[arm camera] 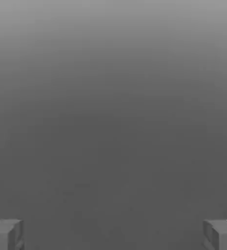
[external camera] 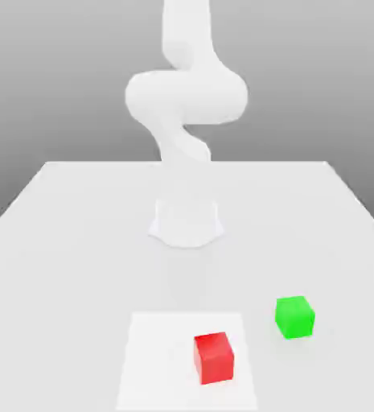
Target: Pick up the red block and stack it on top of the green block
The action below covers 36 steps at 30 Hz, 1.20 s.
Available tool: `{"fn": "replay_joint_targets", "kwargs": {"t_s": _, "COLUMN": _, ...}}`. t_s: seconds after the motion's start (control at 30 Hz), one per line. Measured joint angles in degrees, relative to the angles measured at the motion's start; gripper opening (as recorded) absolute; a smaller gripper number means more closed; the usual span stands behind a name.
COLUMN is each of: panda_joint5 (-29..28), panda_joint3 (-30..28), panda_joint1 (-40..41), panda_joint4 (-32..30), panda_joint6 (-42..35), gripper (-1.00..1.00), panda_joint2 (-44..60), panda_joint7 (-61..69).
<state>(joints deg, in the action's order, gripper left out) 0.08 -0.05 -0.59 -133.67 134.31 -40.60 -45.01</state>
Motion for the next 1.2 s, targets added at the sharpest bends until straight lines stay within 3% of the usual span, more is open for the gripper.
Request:
{"fn": "replay_joint_targets", "kwargs": {"t_s": 0.7, "panda_joint5": -0.07, "panda_joint3": 1.02, "panda_joint1": -3.72, "panda_joint4": -15.91, "panda_joint6": 21.22, "gripper": 0.00, "panda_joint2": 43.98, "panda_joint7": 6.42}}
{"fn": "replay_joint_targets", "kwargs": {"t_s": 0.9, "panda_joint5": -0.80, "panda_joint3": 0.80, "panda_joint1": -3.94, "panda_joint4": -15.51, "panda_joint6": 30.74, "gripper": 0.00, "panda_joint2": 56.44, "panda_joint7": 6.37}}
{"fn": "replay_joint_targets", "kwargs": {"t_s": 0.93, "panda_joint5": -0.89, "panda_joint3": 0.72, "panda_joint1": -4.01, "panda_joint4": -15.29, "panda_joint6": 32.10, "gripper": -1.00, "panda_joint2": 58.03, "panda_joint7": 6.29}}
{"fn": "replay_joint_targets", "kwargs": {"t_s": 1.2, "panda_joint5": -0.94, "panda_joint3": 0.79, "panda_joint1": -3.95, "panda_joint4": -15.48, "panda_joint6": 31.07, "gripper": -1.00, "panda_joint2": 56.84, "panda_joint7": 6.22}}
